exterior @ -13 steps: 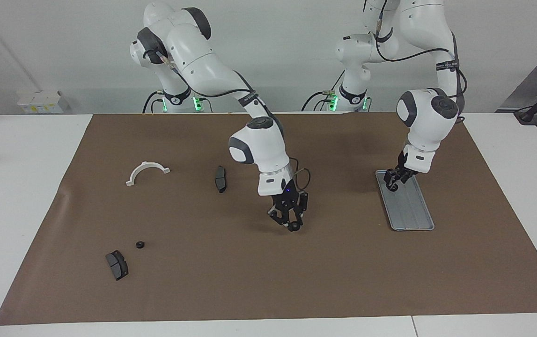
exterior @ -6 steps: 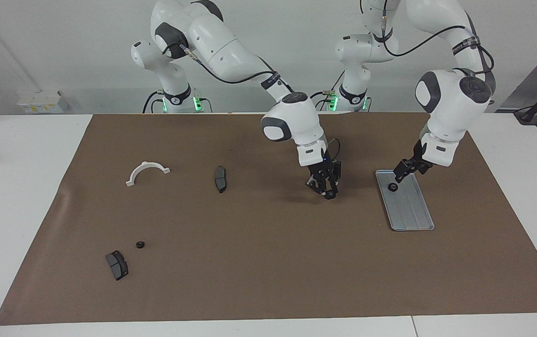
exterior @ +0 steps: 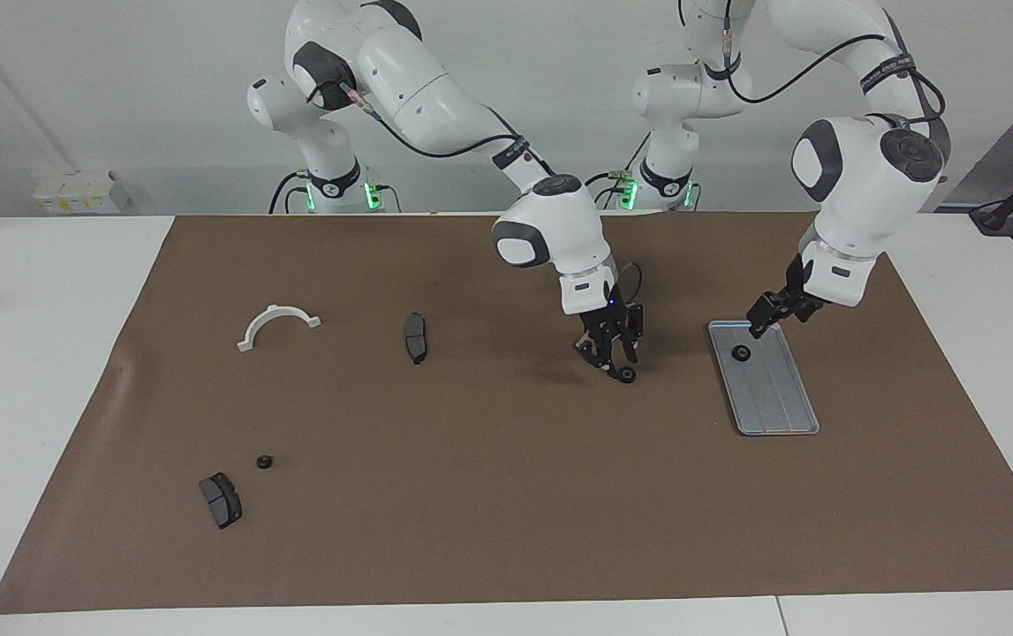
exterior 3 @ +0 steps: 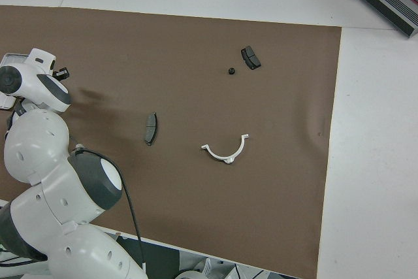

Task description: Pick bearing gear from pile to tray

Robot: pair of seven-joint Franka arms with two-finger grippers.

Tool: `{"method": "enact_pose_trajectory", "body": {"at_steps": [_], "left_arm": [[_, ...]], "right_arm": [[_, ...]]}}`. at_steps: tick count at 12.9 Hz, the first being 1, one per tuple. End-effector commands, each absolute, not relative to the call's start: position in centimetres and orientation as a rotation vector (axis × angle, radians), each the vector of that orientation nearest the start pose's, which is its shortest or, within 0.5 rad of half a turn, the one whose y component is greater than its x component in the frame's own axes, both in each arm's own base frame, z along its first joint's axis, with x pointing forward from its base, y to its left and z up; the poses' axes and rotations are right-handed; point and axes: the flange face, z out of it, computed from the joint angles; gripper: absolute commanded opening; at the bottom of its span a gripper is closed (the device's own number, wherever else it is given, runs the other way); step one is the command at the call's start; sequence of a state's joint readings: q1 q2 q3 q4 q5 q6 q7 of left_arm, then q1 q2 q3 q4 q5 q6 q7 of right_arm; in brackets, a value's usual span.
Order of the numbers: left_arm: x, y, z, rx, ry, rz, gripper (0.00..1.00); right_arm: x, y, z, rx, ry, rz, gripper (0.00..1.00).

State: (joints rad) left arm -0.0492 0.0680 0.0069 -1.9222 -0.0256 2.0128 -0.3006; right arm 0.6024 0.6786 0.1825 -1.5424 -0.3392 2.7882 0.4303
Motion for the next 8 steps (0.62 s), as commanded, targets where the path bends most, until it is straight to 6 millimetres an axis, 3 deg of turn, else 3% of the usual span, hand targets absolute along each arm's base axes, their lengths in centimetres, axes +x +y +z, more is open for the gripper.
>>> {"method": "enact_pose_trajectory", "body": {"at_steps": [1, 3, 5, 7, 8], "left_arm": [[57.7, -5.9, 44.7, -3.155, -0.454, -0.102, 1.0], [57.3, -9.7, 43.7, -3.163, -0.49, -0.156, 1.0], [57.2, -13.5, 42.9, -3.164, -0.587, -0.19, 1.0], [58.0, -19.4, 38.5, -3.143, -0.682, -0.196, 1.0], [58.3, -20.8, 36.8, -3.118, -0.713, -0.198, 1.0]], "right_arm": [[56.3, 49.1, 33.3, -2.728, -0.723, -0.79, 0.49], [59.2, 45.1, 34.4, -2.797, -0.644, -0.777, 0.49], [62.8, 39.7, 34.5, -2.866, -0.526, -0.767, 0.49], [66.6, 32.2, 34.0, -2.959, -0.371, -0.728, 0.49], [68.0, 28.6, 34.0, -3.01, -0.317, -0.694, 0.49]]}}
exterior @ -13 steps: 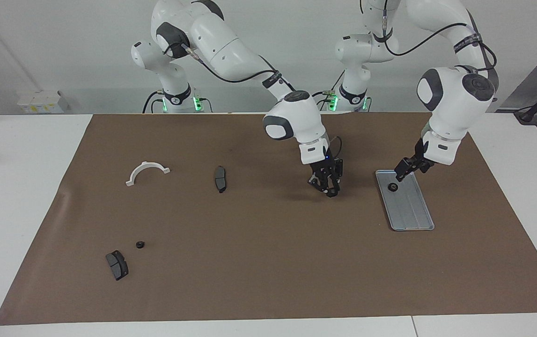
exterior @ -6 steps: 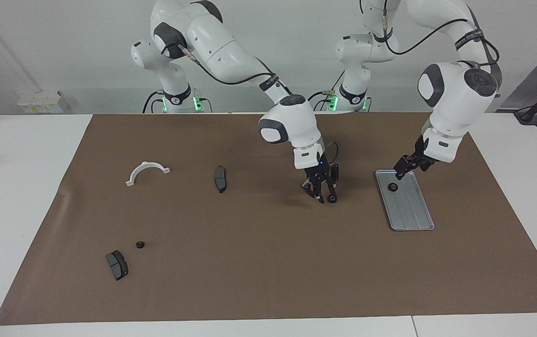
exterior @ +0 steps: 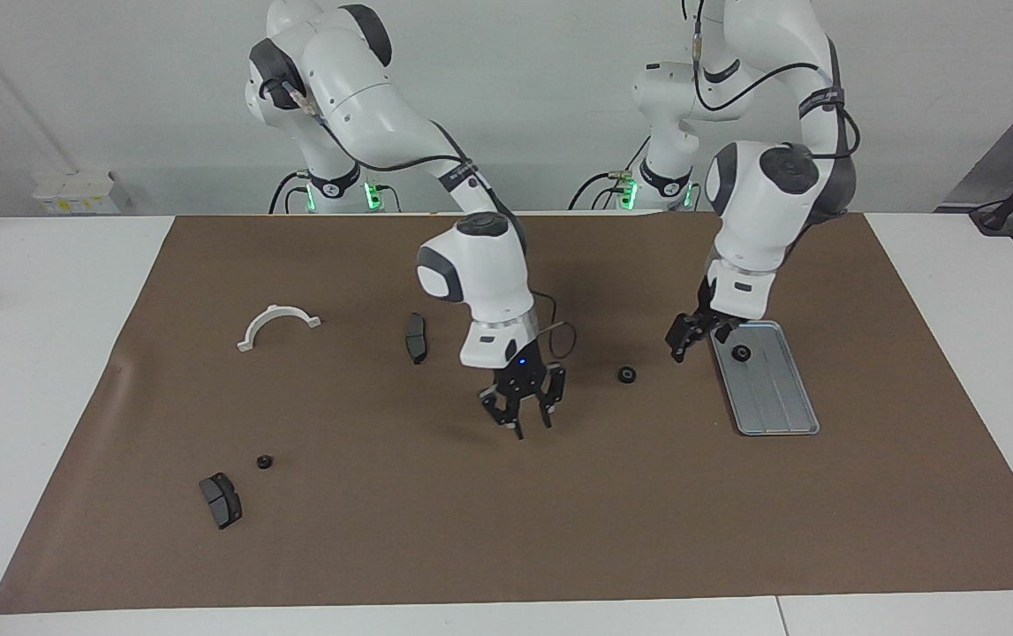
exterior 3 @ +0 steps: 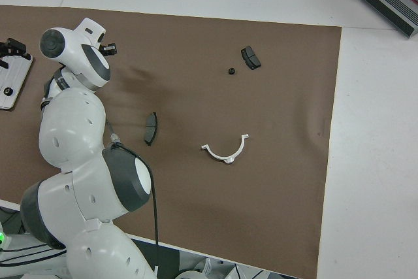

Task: Pick bearing gear from pile to tray
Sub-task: 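Grasp the second bearing with the left gripper while the right gripper withdraws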

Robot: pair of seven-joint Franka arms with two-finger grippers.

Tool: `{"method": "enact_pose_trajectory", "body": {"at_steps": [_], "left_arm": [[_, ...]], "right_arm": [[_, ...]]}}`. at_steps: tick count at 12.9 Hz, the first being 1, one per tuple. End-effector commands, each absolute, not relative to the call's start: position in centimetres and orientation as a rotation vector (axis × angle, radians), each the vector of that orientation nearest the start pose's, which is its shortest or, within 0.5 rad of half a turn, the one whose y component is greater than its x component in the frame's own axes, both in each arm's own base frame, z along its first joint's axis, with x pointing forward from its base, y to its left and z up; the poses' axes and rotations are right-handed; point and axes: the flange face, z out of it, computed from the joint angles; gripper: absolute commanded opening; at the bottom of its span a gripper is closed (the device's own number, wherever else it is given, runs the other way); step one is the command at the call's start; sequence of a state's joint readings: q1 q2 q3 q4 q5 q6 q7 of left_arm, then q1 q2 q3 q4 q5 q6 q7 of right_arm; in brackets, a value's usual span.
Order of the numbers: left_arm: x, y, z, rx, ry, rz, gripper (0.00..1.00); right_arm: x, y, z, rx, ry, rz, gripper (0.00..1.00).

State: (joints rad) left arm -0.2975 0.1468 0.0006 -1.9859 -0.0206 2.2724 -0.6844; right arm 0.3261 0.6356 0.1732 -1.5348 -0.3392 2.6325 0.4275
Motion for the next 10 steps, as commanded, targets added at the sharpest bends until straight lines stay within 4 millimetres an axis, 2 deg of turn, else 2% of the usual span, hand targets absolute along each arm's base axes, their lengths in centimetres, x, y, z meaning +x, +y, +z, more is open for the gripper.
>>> {"method": "enact_pose_trajectory", "body": {"at_steps": [1, 2, 3, 6, 8, 10], "left_arm": [[58.4, -21.6, 35.2, -3.096, -0.7, -0.194, 1.0], [57.9, -23.6, 33.0, -3.093, -0.68, -0.18, 1.0], [57.6, -24.2, 32.2, -3.09, -0.711, -0.184, 1.0], [56.8, -24.0, 31.1, -3.078, -0.713, -0.15, 0.99], [56.4, -24.0, 30.8, -3.073, -0.707, -0.134, 0.98], [55.8, -23.6, 30.3, -3.062, -0.716, -0.11, 0.89]], "right_arm": [[69.1, 24.8, 34.0, -3.062, -0.269, -0.648, 0.49], [69.9, 21.6, 34.0, -3.102, -0.221, -0.607, 0.49], [70.5, 18.5, 34.0, -3.136, -0.156, -0.569, 0.5], [71.5, 11.3, 33.4, -3.19, 0.007, -0.488, 0.5], [71.5, 7.2, 33.0, -3.222, 0.091, -0.421, 0.53], [71.4, 3.7, 32.6, -3.241, 0.115, -0.367, 0.54]]}}
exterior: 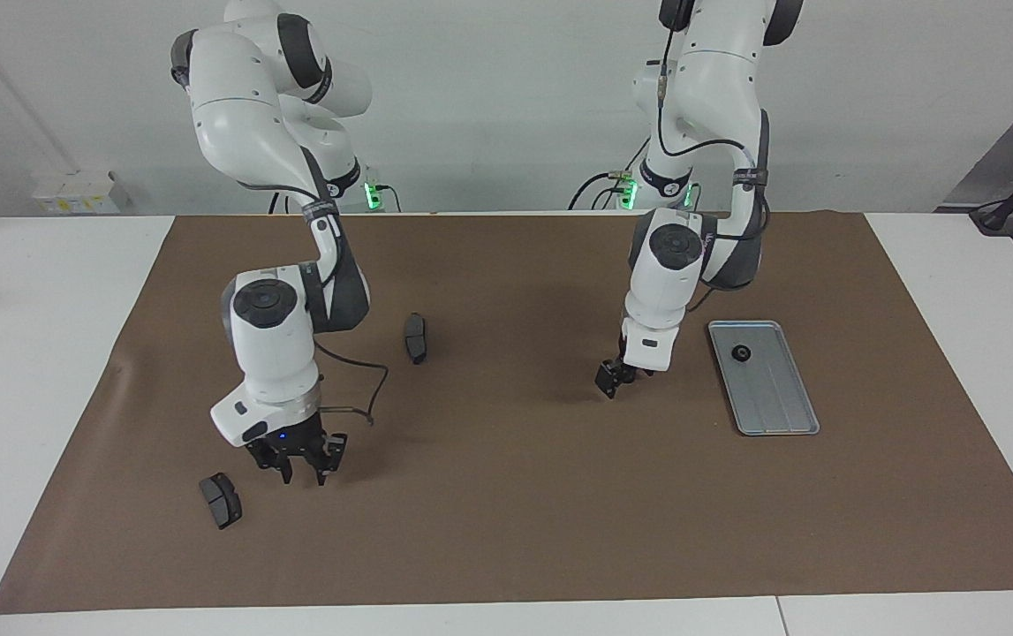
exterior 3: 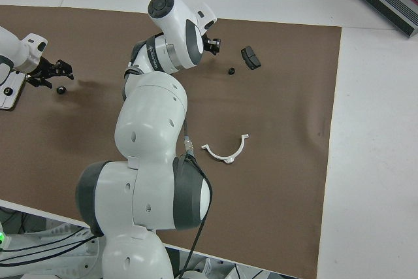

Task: Pick bearing gear from pile to tray
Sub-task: 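Grasp the second bearing with the left gripper while the right gripper withdraws, then place the bearing on the tray while the right gripper grasps a third bearing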

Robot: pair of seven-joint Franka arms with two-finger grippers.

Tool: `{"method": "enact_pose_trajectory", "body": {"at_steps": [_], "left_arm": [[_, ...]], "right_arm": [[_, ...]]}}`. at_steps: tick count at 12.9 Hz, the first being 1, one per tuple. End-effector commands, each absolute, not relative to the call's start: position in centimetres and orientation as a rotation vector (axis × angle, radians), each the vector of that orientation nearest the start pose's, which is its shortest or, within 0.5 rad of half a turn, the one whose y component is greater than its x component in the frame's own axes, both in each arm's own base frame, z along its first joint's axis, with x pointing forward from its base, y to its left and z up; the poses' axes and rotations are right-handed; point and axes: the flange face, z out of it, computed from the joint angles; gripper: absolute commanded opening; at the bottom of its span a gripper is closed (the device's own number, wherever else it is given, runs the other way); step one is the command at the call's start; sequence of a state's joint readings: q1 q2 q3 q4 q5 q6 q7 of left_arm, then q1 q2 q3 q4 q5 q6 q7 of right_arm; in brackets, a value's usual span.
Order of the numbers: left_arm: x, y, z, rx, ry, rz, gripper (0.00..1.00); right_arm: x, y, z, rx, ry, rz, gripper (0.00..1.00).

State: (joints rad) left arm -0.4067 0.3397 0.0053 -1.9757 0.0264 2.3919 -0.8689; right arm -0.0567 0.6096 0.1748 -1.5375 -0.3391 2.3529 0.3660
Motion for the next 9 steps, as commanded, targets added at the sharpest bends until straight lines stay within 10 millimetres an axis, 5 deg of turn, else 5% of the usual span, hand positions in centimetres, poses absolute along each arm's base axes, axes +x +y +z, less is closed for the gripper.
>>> {"method": "enact_pose_trajectory", "body": {"at_steps": [1, 4, 8, 9], "left_arm": [[55.7, -23.5, 30.3, -3.057, -0.719, -0.097, 0.86], [55.5, -23.4, 30.1, -3.048, -0.727, -0.066, 0.81], [55.2, -23.6, 30.0, -3.039, -0.725, -0.035, 0.79], [55.2, -23.5, 30.0, -3.041, -0.729, -0.038, 0.71]], "right_arm": [[71.4, 2.0, 32.6, -3.235, 0.146, -0.359, 0.54], [71.4, -2.0, 32.6, -3.2, 0.228, -0.333, 0.54], [70.6, -1.8, 31.7, -3.153, 0.287, -0.282, 0.53], [70.3, -1.6, 31.0, -3.15, 0.285, -0.261, 0.53]]}}
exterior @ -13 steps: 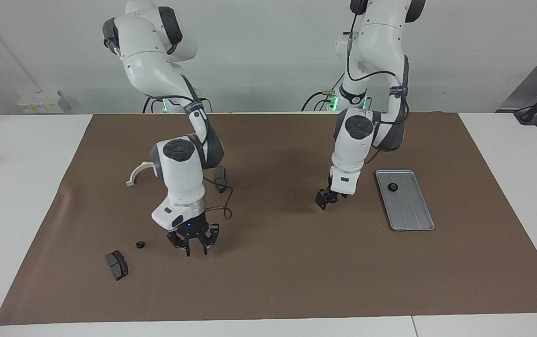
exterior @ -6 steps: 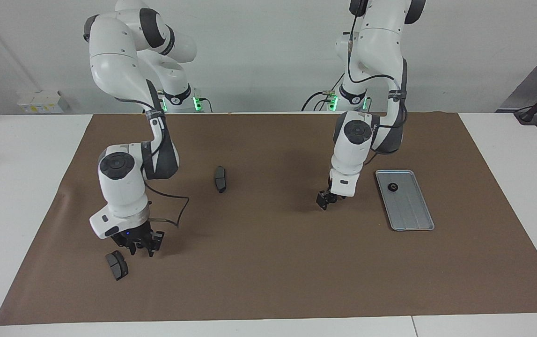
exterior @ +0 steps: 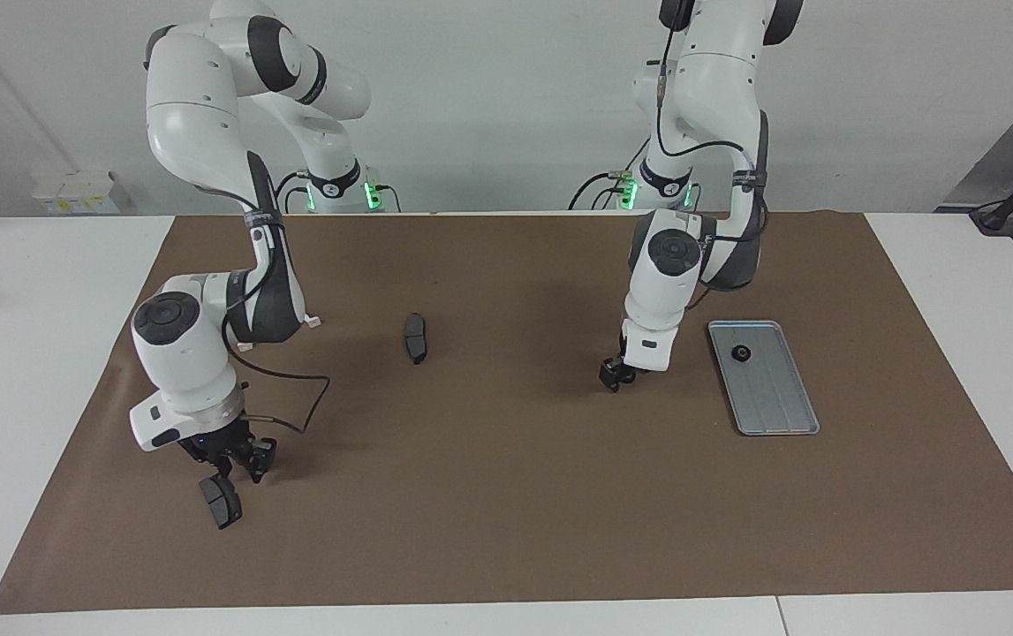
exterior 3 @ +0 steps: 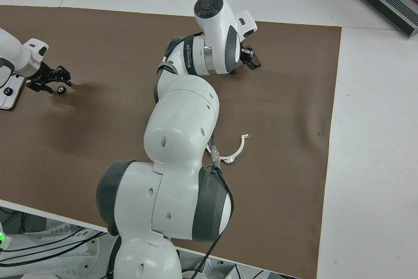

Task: Pick bearing gear from pile to tray
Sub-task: 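Place the bearing on the tray while the right gripper grasps a third bearing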

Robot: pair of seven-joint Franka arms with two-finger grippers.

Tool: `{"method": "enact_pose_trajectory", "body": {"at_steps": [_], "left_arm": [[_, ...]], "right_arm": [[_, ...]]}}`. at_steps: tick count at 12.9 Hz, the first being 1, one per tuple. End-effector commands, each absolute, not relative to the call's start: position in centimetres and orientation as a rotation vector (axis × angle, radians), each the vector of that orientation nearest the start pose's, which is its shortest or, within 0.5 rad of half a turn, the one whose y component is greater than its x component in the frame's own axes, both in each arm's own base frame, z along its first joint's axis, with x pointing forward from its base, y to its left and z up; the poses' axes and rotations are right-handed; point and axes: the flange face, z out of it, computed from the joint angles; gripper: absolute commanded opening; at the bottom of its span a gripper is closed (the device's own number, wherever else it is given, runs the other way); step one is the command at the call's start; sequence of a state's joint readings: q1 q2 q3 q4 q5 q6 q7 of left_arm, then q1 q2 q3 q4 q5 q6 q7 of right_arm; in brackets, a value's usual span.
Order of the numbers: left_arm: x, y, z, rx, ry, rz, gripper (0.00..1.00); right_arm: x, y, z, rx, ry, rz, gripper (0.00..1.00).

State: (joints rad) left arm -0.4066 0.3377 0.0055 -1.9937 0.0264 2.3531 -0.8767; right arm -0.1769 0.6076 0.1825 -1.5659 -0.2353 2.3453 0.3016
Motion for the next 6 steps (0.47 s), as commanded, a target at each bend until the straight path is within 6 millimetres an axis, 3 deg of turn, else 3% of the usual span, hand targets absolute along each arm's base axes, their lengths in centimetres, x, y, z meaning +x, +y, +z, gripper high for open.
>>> {"method": "enact_pose_trajectory", "body": {"at_steps": [1, 2, 3, 6], "left_arm": [[55.3, -23.6, 30.0, -3.047, -0.744, -0.035, 0.55], [55.3, -23.4, 30.0, -3.049, -0.756, -0.033, 0.18], [55.5, -23.2, 30.1, -3.055, -0.741, -0.039, 0.0], [56.9, -22.3, 31.5, -3.057, -0.766, -0.059, 0.0]], "right_arm": [[70.1, -1.4, 30.8, -3.15, 0.285, -0.253, 0.53], [69.8, -1.2, 30.5, -3.152, 0.28, -0.241, 0.53], [69.4, -1.3, 30.3, -3.154, 0.279, -0.234, 0.53], [68.1, -1.1, 29.4, -3.162, 0.283, -0.184, 0.49]]}}
